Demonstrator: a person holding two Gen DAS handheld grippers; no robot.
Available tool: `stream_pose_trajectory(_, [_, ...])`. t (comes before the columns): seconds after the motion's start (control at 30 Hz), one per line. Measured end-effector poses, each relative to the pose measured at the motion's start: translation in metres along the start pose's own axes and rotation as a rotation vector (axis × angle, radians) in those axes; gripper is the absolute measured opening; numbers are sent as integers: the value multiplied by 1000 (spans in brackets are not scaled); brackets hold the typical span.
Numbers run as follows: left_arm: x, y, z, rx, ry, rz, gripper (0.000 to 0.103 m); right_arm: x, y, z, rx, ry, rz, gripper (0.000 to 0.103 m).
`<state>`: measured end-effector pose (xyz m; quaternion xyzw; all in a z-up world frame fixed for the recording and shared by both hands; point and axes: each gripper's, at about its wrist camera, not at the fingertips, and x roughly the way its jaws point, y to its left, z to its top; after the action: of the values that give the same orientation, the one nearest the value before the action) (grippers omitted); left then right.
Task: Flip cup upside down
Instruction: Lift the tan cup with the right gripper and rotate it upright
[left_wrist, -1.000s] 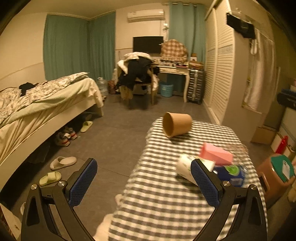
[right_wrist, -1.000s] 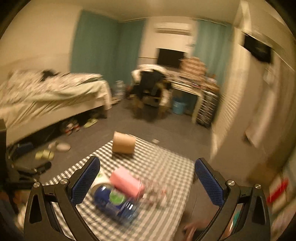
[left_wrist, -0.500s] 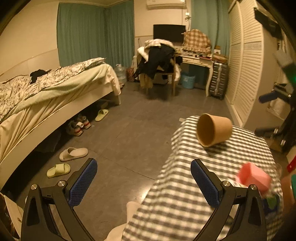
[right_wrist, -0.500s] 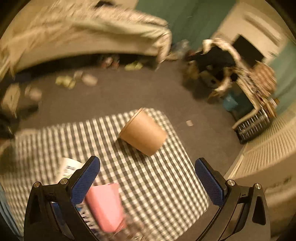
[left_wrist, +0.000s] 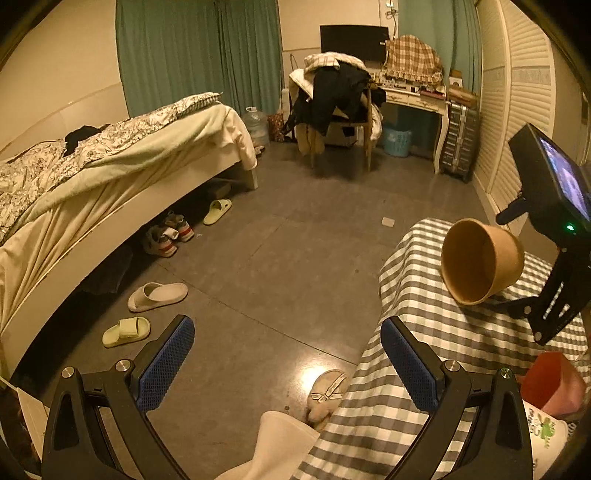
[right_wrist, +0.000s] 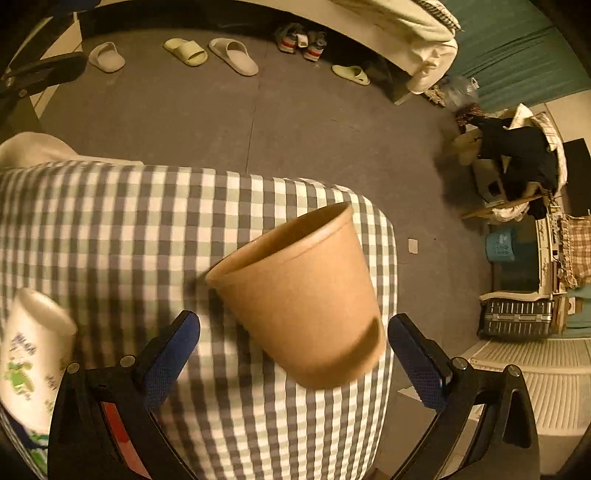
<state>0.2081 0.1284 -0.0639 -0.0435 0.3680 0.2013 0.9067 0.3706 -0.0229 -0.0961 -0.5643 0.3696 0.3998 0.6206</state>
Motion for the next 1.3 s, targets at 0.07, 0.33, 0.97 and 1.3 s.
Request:
stream_pose_trajectory(0.07, [6,-4,-1,6,12,-3,103,12,-4,5,10,1,10,102])
stream_pose_trajectory(0.33, [14,-6,-7,8,35,-14,103,36,-17,19,52,4,-66,94])
stream_pose_trajectory(0.97, [-78,16,-7,-16,-103,-101,103,-120,-17,3,589,-78,-72,90])
stream_pose_trajectory(1.3, [-159,46,-38,-19,-198,-223,103,-237,106,-52,928,-52,95,90])
